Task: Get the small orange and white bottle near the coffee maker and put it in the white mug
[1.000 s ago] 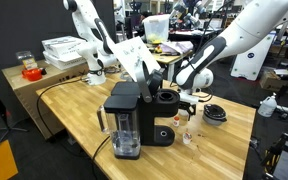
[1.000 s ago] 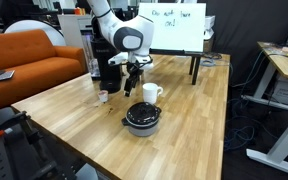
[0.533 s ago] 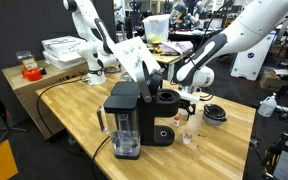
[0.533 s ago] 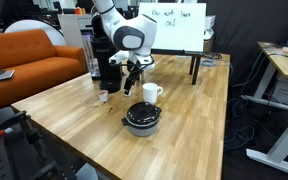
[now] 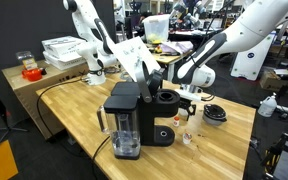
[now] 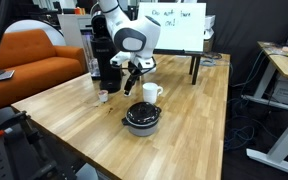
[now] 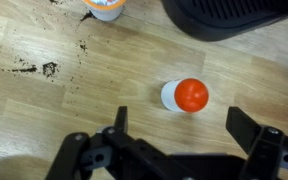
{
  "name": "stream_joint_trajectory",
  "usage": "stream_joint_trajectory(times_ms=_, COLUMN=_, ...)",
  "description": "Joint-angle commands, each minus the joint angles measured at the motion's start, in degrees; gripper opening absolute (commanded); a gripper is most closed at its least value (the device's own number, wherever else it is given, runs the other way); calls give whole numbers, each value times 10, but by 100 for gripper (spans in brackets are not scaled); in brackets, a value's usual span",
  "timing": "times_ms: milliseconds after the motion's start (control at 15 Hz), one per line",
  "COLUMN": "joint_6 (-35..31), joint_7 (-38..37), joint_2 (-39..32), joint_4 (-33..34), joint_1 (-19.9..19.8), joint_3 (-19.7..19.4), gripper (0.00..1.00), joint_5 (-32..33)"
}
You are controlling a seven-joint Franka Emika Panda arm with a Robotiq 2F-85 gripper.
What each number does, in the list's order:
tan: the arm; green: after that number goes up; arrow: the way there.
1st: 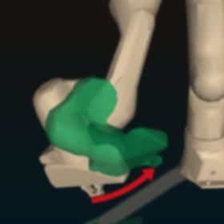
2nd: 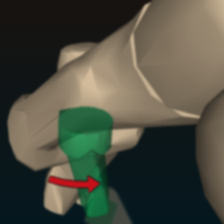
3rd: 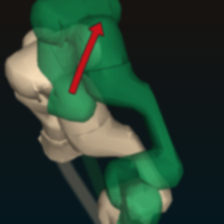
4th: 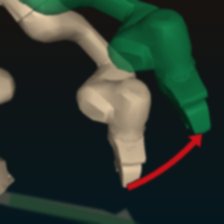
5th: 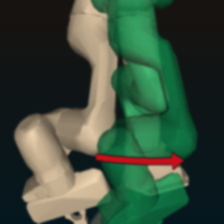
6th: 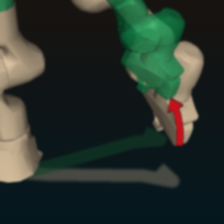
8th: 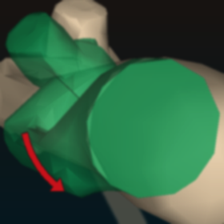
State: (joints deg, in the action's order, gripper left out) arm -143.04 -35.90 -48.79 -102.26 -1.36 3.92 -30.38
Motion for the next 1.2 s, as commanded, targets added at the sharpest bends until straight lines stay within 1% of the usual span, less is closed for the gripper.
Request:
stream_joint_trajectory(times_ms=0, joint_6=19, joint_7=34, joint_2=-13, joint_4=17, joint_1=-14, joint_3=19, gripper=100, joint_5=-21)
stream_joint_trajectory(times_ms=533, joint_6=29, joint_7=36, joint_2=-42, joint_4=48, joint_1=-8, joint_3=22, gripper=100, joint_5=-16)
stream_joint_trajectory(times_ms=600, joint_6=31, joint_7=37, joint_2=-44, joint_4=51, joint_1=-9, joint_3=22, gripper=89, joint_5=-16)
stream_joint_trajectory(times_ms=667, joint_6=33, joint_7=38, joint_2=-46, joint_4=53, joint_1=-9, joint_3=21, gripper=80, joint_5=-15)
stream_joint_trajectory(times_ms=733, joint_6=35, joint_7=40, joint_2=-49, joint_4=57, joint_1=-9, joint_3=21, gripper=68, joint_5=-15)
stream_joint_trajectory(times_ms=800, joint_6=37, joint_7=42, joint_2=-52, joint_4=61, joint_1=-10, joint_3=22, gripper=60, joint_5=-16)
stream_joint_trajectory(times_ms=867, joint_6=38, joint_7=43, joint_2=-53, joint_4=63, joint_1=-11, joint_3=22, gripper=54, joint_5=-16)
stream_joint_trajectory(times_ms=1000, joint_6=40, joint_7=45, joint_2=-55, joint_4=67, joint_1=-11, joint_3=22, gripper=38, joint_5=-16)
stream_joint_trajectory(times_ms=1133, joint_6=44, joint_7=45, joint_2=-55, joint_4=69, joint_1=-12, joint_3=21, gripper=25, joint_5=-16)
